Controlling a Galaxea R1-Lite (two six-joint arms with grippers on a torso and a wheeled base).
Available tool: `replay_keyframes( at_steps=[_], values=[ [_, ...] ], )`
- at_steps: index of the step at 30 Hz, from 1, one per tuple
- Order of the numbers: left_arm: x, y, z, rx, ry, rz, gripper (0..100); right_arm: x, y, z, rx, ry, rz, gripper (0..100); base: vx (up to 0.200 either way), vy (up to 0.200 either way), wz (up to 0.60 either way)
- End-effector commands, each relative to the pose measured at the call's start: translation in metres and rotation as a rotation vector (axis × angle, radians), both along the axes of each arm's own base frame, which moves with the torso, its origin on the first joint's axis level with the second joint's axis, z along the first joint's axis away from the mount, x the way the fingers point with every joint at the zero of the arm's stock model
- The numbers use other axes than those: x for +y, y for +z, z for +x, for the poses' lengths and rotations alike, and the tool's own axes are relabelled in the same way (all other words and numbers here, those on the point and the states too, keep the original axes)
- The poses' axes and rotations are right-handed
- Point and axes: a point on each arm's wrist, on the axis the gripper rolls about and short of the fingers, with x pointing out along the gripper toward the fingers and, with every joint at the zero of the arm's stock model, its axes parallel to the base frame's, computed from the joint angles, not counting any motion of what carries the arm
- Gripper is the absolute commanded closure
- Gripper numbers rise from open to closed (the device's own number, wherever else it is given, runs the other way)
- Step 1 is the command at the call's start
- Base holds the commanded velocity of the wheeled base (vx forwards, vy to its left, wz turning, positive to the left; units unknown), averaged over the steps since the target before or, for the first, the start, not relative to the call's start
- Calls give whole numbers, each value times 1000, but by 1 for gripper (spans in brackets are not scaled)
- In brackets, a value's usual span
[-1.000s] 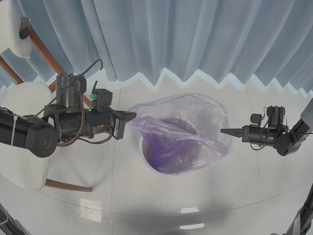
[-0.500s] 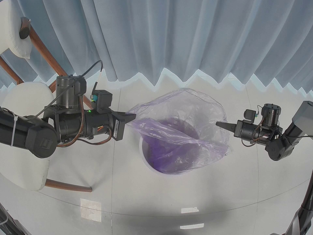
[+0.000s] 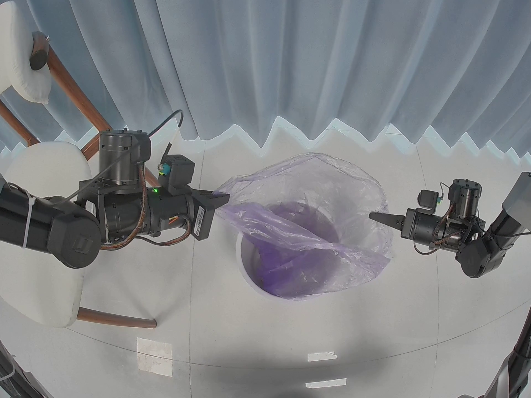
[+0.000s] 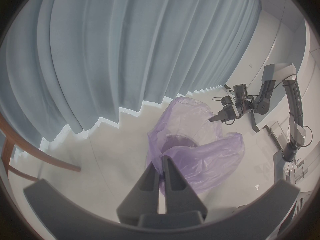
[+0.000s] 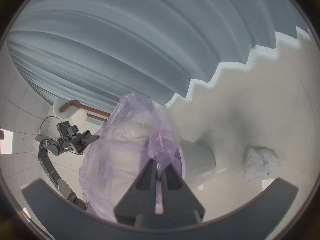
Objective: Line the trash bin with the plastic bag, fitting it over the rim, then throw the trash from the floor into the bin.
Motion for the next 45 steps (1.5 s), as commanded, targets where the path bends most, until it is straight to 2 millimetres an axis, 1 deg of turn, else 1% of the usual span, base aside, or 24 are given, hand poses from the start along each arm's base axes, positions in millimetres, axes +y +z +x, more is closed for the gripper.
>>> replay_keyframes(
  at_steps=[1,5,6,10,13,14,18,19,21,24,26,28,30,34,35,36,41,42,43,45],
  values=[
    [-2,-5,0,19,-3,4,100,1,10,-3,-24,-6,0,100,200,200,0],
    [0,-10,-3,53,58,-5,100,6,13,-4,-27,-60,-13,100,150,0,0],
    [1,-12,-4,92,90,-41,100,7,12,-4,-21,-97,-23,100,0,0,0],
    [0,-12,-4,170,136,-136,100,6,10,-3,-11,-120,-24,100,0,0,0],
    [-1,-14,-3,193,147,-155,100,4,12,-1,-4,-129,-13,100,0,0,0],
    [-3,-20,-2,225,151,-162,100,1,15,-1,10,-140,-5,100,0,0,0],
    [-14,-32,-1,303,158,-197,100,-8,12,0,51,-165,-11,100,0,0,0],
    [-16,-35,1,318,165,-208,100,-9,11,1,58,-168,-12,100,0,0,0],
    [-20,-46,8,353,177,-208,100,-10,9,4,64,-174,-14,100,0,0,0],
    [-19,-57,18,365,194,-208,100,-10,6,9,85,-192,-22,100,0,0,0],
    [-16,-60,29,361,218,-217,100,-11,2,15,103,-232,-37,100,0,0,0],
    [-16,-65,34,373,228,-217,100,-10,-1,22,104,-255,-45,100,0,0,0],
    [-16,-71,41,391,247,-228,100,-10,-4,33,96,-279,-50,100,0,0,0],
    [-18,-85,54,436,296,-261,100,-9,-13,45,106,-281,-53,100,0,0,0],
    [-18,-85,54,436,296,-261,100,-9,-13,45,106,-281,-53,100,0,0,0],
    [-18,-89,61,447,325,-280,100,-8,-16,50,115,-280,-55,100,0,0,0],
    [-13,-102,69,469,359,-274,100,-4,-25,59,173,-272,-71,100,0,0,0],
    [-13,-102,69,469,359,-274,100,-4,-25,59,173,-272,-71,100,0,0,0],
    [-10,-112,72,490,374,-262,100,-4,-31,64,197,-272,-80,100,0,0,0],
    [-8,-116,72,499,383,-257,100,-4,-34,66,214,-271,-85,100,0,0,0]
  ],
)
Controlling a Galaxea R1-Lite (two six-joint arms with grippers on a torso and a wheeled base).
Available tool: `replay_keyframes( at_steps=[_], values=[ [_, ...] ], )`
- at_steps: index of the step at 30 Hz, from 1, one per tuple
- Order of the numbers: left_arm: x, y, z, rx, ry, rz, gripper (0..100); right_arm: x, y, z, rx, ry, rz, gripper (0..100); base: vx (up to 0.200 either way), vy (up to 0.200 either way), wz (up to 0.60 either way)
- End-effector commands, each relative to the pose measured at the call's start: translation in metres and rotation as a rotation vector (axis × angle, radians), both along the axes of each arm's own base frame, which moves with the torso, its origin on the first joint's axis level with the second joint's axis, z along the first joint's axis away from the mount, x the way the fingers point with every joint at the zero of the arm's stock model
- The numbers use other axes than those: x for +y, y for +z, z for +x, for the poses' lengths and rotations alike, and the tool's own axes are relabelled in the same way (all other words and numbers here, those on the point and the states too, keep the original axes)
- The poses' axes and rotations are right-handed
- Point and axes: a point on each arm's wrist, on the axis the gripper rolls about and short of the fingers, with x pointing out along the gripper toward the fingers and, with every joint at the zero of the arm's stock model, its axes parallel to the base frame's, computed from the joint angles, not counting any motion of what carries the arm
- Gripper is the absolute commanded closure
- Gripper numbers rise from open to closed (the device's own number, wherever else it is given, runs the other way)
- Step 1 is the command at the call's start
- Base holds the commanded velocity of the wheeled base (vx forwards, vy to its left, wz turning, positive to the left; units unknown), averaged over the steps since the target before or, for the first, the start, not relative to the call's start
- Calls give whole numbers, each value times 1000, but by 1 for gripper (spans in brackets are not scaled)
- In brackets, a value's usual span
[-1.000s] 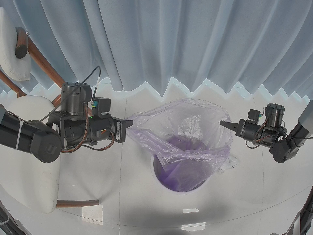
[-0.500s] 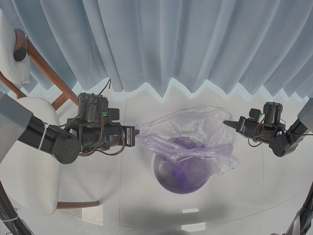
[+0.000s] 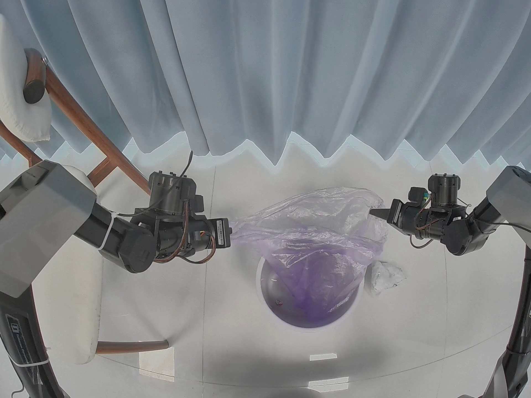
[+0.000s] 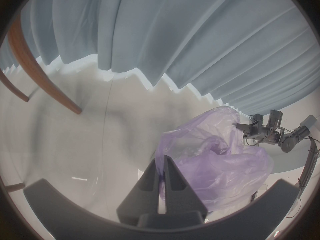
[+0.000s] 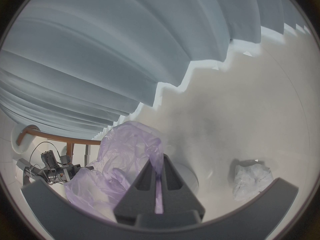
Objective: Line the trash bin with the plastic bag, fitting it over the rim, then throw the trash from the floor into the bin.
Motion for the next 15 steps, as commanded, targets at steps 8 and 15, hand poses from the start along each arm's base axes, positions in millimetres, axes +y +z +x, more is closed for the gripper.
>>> replay_keyframes(
  at_steps=[8,15],
  values=[
    [8,-36,-1,96,12,49,100,4,-31,6,147,16,-28,100,0,0,0],
    [13,-55,-12,142,-10,109,100,5,-41,2,228,28,-44,100,0,0,0]
  ],
)
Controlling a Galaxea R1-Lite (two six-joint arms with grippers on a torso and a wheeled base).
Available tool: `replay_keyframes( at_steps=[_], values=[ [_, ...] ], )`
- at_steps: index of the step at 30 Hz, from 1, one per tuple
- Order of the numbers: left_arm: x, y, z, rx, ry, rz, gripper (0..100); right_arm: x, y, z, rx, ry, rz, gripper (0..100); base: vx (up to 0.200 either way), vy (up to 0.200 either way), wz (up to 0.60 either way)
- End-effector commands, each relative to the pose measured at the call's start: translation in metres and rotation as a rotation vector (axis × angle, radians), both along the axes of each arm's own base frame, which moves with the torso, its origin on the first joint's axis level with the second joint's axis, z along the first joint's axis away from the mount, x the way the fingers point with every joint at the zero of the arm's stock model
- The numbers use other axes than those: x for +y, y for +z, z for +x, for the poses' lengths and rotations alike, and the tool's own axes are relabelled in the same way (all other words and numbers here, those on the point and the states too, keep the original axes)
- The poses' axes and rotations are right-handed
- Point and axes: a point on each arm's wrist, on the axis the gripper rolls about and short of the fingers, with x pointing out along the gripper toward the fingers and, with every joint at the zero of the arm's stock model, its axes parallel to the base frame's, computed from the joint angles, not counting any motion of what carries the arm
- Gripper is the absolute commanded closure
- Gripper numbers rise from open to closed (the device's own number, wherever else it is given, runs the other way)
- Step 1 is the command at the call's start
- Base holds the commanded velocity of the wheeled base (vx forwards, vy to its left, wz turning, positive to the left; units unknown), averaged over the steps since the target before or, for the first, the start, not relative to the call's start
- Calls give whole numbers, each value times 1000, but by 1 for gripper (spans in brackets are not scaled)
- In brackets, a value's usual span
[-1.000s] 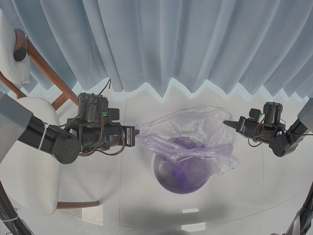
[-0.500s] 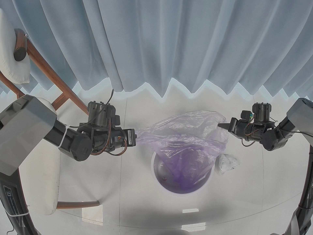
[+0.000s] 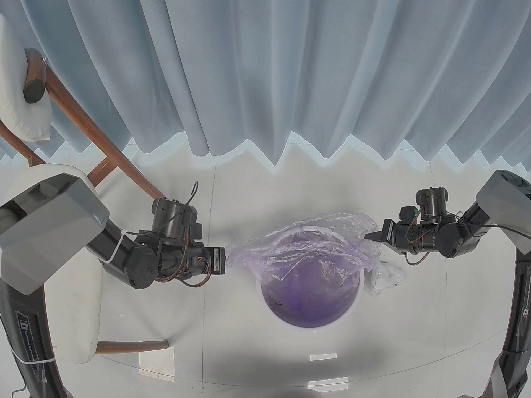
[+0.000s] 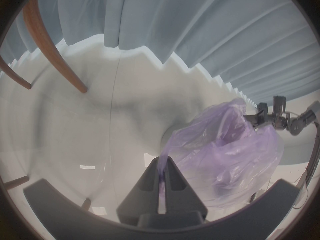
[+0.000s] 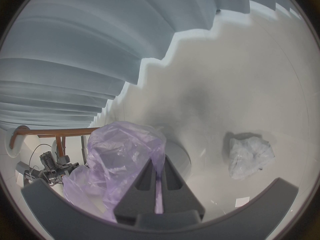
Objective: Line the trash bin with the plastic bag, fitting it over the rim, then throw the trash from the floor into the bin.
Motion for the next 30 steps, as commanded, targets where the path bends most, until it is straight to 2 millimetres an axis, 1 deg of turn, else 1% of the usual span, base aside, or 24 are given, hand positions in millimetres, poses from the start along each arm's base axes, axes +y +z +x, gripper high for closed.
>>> replay_keyframes(
  at_steps=[1,4,7,9,13,17,19,21,26,30],
  values=[
    [5,-20,-9,52,-19,54,100,3,-8,-1,37,9,-2,100,0,0,0],
    [5,-29,-11,61,-20,59,100,3,-16,2,46,9,-3,100,0,0,0],
    [5,-32,-11,50,-20,54,100,3,-17,1,53,7,-4,100,0,0,0],
    [3,-44,-8,39,-22,52,100,2,-21,2,62,5,-6,100,0,0,0],
    [1,-54,-5,1,-18,40,100,1,-24,2,71,0,-8,100,0,0,0],
    [-1,-61,-11,18,-29,50,100,1,-27,-1,88,0,-10,100,0,0,0],
    [-4,-69,-19,48,-44,62,100,1,-38,-2,115,0,-13,100,0,0,0],
    [-5,-73,-20,42,-47,60,100,1,-42,0,114,0,-13,100,0,0,0],
    [-6,-81,-11,-60,-23,33,100,2,-36,11,86,-14,8,100,0,0,0],
    [-5,-82,-15,-58,-23,35,100,3,-33,11,91,-20,15,100,0,0,0]
  ],
)
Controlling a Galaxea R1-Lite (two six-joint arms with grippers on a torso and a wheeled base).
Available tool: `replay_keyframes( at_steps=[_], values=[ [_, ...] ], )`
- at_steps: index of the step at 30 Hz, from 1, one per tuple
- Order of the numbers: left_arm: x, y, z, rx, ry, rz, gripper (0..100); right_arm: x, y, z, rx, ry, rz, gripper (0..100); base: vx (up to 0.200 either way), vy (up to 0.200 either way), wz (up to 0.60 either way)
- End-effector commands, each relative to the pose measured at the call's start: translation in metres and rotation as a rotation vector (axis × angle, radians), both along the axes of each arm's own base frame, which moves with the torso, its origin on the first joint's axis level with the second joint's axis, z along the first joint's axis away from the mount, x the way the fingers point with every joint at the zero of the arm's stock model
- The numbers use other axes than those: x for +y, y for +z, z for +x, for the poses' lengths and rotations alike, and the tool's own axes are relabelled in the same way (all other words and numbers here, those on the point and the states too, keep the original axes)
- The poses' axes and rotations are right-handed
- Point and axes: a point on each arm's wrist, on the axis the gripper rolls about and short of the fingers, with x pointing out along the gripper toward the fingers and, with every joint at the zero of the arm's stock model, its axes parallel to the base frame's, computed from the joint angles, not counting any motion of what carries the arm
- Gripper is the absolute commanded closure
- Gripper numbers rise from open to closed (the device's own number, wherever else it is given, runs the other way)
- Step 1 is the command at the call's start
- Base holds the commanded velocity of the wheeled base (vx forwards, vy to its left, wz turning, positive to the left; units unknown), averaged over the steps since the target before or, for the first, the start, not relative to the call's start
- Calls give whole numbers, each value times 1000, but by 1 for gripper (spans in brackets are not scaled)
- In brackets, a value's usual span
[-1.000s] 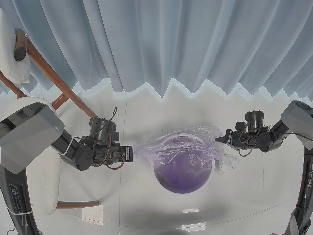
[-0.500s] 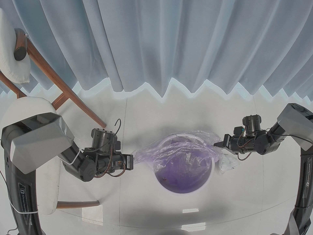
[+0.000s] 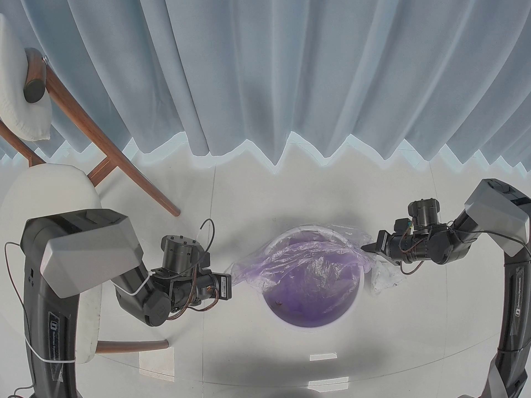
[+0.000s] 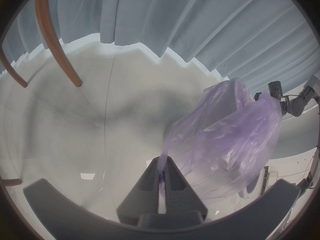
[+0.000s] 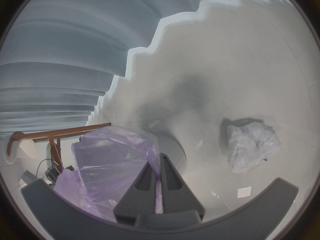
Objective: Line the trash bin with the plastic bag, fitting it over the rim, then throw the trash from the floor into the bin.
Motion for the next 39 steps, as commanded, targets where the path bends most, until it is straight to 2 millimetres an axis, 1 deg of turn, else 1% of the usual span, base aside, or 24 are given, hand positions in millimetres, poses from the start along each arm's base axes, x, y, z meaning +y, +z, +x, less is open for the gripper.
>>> replay_keyframes(
  at_steps=[1,2,4,7,10,11,14,18,21,23,25,26,27,28,29,30,32,35,37,38,39],
  values=[
    [2,-15,-9,53,-3,25,100,1,0,0,6,-1,3,100,0,0,0],
    [2,-15,-9,53,-3,25,100,1,0,0,6,-1,3,100,0,0,0],
    [3,-13,-23,70,-17,36,100,-1,-3,-9,34,-14,-11,100,0,0,0],
    [3,-11,-37,68,-34,33,100,-2,-2,-16,41,-38,-33,100,0,0,0],
    [3,-10,-41,24,-35,15,100,-6,-3,-18,40,-46,-39,100,0,0,0],
    [2,-10,-41,8,-39,9,100,-10,-2,-17,37,-56,-36,0,0,0,0],
    [-1,-9,-41,-41,-45,-13,100,-18,15,-17,-14,-90,-18,0,0,0,0],
    [-5,-8,-41,-59,-55,-22,100,-31,58,-34,1,-188,111,0,0,0,0],
    [-8,-7,-44,-59,-65,-22,100,-40,86,-47,19,-264,202,0,0,0,0],
    [-11,-7,-47,-55,-77,-20,100,-40,100,-59,54,-295,242,0,0,0,0],
    [-12,-8,-49,-53,-83,-17,100,-30,110,-73,124,-299,266,0,0,0,0],
    [-13,-8,-50,-53,-84,-17,100,-29,110,-74,128,-297,266,0,0,0,0],
    [-15,-7,-52,-53,-85,-14,100,-16,115,-81,178,-274,269,0,0,0,0],
    [-15,-8,-52,-53,-81,-10,100,-12,115,-84,206,-270,270,0,0,0,0],
    [-15,-8,-52,-53,-81,-10,100,-12,115,-84,206,-270,270,0,0,0,0],
    [-15,-8,-52,-55,-76,-6,100,-2,114,-86,252,-260,273,0,0,0,0],
    [-16,-8,-52,-56,-78,-7,100,11,110,-89,303,-238,266,0,0,0,0],
    [-15,-6,-52,-59,-73,-8,100,22,103,-91,365,-227,261,0,0,0,0],
    [-14,-6,-52,-59,-72,-7,100,29,96,-89,395,-224,261,0,0,0,0],
    [-14,-6,-52,-59,-72,-7,100,29,94,-88,400,-226,260,0,0,0,0],
    [-14,-6,-51,-61,-68,-7,100,31,89,-83,417,-233,261,0,0,0,0]
  ],
)
